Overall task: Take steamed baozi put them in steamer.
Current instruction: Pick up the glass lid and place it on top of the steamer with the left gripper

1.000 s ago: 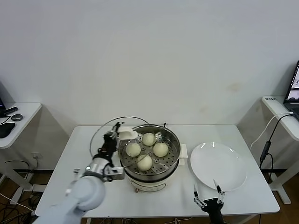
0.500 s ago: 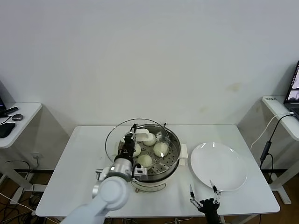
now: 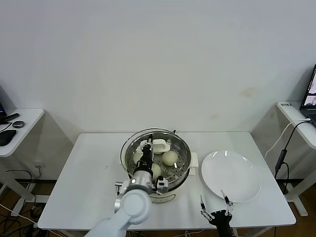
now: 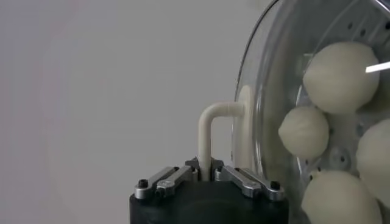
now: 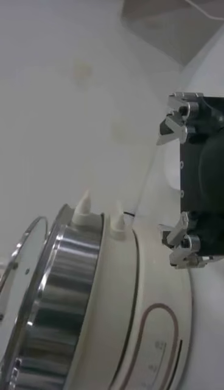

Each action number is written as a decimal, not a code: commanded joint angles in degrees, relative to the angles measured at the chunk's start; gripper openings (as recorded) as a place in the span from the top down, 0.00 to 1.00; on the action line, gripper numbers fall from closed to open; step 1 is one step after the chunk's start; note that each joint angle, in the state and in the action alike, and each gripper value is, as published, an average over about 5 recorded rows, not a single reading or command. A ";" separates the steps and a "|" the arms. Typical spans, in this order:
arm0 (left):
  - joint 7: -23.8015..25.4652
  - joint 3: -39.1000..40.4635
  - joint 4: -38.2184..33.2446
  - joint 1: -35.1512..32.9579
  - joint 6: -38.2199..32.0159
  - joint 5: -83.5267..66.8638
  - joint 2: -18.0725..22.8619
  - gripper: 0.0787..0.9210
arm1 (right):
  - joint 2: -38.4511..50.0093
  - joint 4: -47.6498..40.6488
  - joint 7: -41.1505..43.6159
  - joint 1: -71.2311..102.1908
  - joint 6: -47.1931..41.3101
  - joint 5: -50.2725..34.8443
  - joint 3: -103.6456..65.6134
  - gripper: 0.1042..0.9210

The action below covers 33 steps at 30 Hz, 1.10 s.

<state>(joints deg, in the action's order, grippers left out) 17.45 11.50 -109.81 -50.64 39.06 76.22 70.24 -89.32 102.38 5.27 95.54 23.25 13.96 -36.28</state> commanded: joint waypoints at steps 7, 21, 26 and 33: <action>-0.82 0.76 4.48 0.03 0.45 2.22 4.54 0.89 | 0.60 0.15 -0.13 0.08 -0.02 -0.37 -0.13 0.12; -1.54 0.89 5.38 -0.70 0.05 3.18 5.14 0.89 | 0.61 -0.01 -0.07 0.12 -0.02 -0.37 -0.03 0.12; -2.52 0.52 5.97 -0.95 -0.48 3.25 5.31 0.89 | 0.63 -0.06 -0.03 0.18 0.05 -0.37 -0.04 0.12; -4.10 -0.18 3.49 -2.65 -1.08 2.32 5.10 0.83 | 0.68 0.08 0.06 0.25 0.09 -0.36 -0.02 0.12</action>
<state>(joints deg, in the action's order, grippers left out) 14.44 11.58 -104.56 -52.22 38.23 79.19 75.42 -88.64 102.34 5.27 95.76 23.32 13.60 -36.32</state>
